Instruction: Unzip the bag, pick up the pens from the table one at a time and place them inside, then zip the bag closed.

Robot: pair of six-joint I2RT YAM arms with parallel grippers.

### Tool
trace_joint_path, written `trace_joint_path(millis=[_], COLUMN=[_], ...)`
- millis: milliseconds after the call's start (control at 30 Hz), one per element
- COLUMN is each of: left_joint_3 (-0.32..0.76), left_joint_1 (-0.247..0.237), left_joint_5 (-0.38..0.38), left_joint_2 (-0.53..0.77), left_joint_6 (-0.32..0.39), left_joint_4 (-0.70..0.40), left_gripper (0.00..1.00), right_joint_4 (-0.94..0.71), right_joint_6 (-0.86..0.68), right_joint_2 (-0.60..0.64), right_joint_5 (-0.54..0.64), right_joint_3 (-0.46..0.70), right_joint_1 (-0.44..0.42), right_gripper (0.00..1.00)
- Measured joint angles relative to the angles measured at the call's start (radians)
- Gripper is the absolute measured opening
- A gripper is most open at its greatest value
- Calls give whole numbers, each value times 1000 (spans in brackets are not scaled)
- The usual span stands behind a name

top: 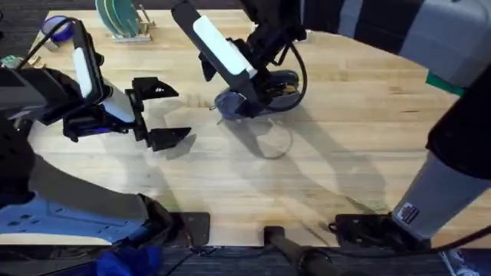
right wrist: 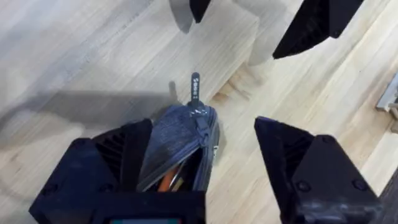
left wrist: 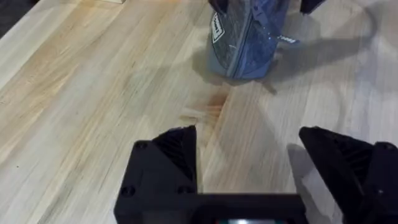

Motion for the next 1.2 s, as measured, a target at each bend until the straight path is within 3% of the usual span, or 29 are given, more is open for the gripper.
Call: trace_joint_path(millis=[800,933,1067,1100,1200], left_joint_3=[0,0,0,0,0], left_joint_1=[0,0,0,0,0], left_joint_5=[-1,-1,-1,-1,-1], left_joint_2=[0,0,0,0,0], left_joint_6=[18,18,19,19,19], left_joint_4=[0,0,0,0,0], left_gripper=[995,995,996,996,996], right_joint_4=[58,58,57,59,61], right_joint_6=[0,-1,0,0,0], right_joint_2=[73,73,72,73,73], right_joint_5=[-31,-31,-31,-35,-39], right_joint_3=[0,0,0,0,0], right_joint_1=[0,0,0,0,0], right_gripper=[917,692,119,57,35])
